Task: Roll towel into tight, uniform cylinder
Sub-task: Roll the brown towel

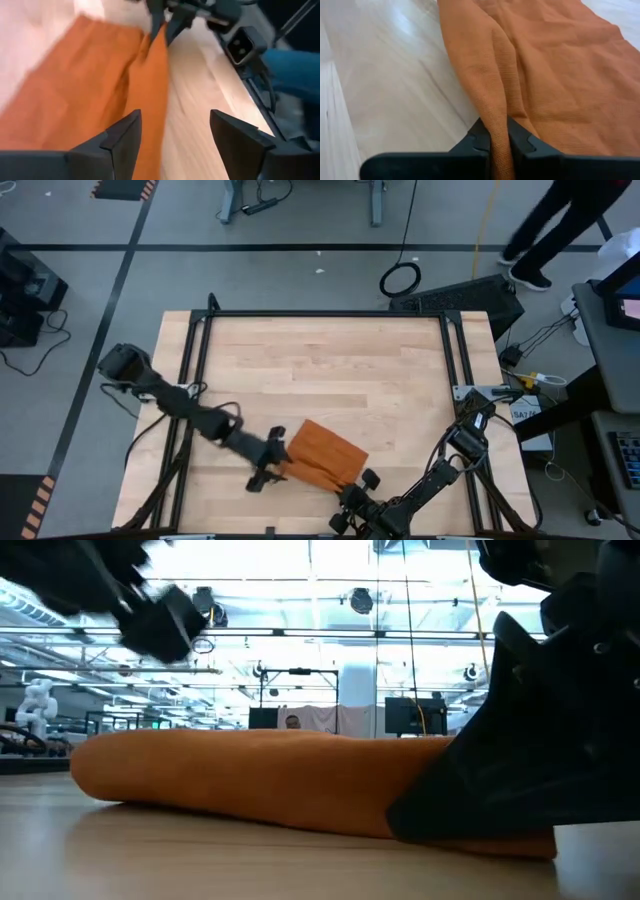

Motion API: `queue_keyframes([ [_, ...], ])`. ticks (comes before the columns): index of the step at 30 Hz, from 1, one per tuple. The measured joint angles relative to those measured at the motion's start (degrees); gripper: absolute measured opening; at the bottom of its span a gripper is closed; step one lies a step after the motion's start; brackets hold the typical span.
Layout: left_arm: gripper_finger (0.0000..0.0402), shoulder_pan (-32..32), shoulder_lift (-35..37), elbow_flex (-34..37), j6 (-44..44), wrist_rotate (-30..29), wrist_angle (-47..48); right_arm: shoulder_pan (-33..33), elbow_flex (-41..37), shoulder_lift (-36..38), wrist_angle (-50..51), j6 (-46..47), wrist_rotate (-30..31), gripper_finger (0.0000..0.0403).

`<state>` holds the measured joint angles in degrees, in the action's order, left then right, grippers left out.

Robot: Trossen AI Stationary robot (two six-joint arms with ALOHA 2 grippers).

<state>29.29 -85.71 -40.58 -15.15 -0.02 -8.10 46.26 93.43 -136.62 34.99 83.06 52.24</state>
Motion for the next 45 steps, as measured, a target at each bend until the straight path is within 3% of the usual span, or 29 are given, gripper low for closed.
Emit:
queue_keyframes([
  [7, 0.0240, 14.27, -0.33, 0.44, 3.73, -19.67, 3.65, -0.02, -0.02, 0.68, 2.11, 0.27, -2.43, 0.0011],
  [12, 0.0240, 17.39, -6.92, 0.74, 2.62, -34.83, 3.97, -0.02, -0.11, 1.08, -0.19, -1.92, -3.20, 0.0011],
  [14, 0.0240, 17.22, -8.63, 0.74, 2.76, -36.41, 3.76, -0.02, -0.11, 1.12, -0.98, -2.28, -3.38, 0.0011],
  [19, 0.0240, 15.23, -12.81, 0.74, 6.80, -28.53, -2.53, -0.02, -0.11, 1.14, -2.75, -2.29, -3.57, 0.0011],
  [23, 0.0223, 13.21, -14.48, 0.72, 7.58, -29.35, -4.30, -0.02, -0.11, 1.14, -3.80, -4.41, -3.70, 0.0011],
  [27, 0.0153, 11.19, -14.08, 0.72, 7.55, -28.58, -4.09, -0.02, -0.11, 1.14, -3.84, -7.08, -3.71, 0.0012],
  [31, 0.0046, 8.94, -12.38, 0.72, 5.15, -18.50, -3.35, -0.02, -0.11, 1.29, -3.81, -12.22, -4.52, 0.0018],
  [33, 0.0015, 7.50, -11.62, 0.72, 1.56, -12.95, -2.90, 0.03, -0.11, 1.50, -3.83, -15.51, -4.65, 0.0024],
  [40, 0.0019, 1.57, -10.78, 0.66, -8.55, 2.80, -3.12, 2.34, -0.28, 4.44, -7.37, -34.35, -6.57, 0.0090],
  [45, 0.0013, -2.85, -10.78, 0.66, -10.46, 11.50, -2.77, 4.98, -0.22, 6.13, -8.01, -35.55, -1.75, 0.0155],
])
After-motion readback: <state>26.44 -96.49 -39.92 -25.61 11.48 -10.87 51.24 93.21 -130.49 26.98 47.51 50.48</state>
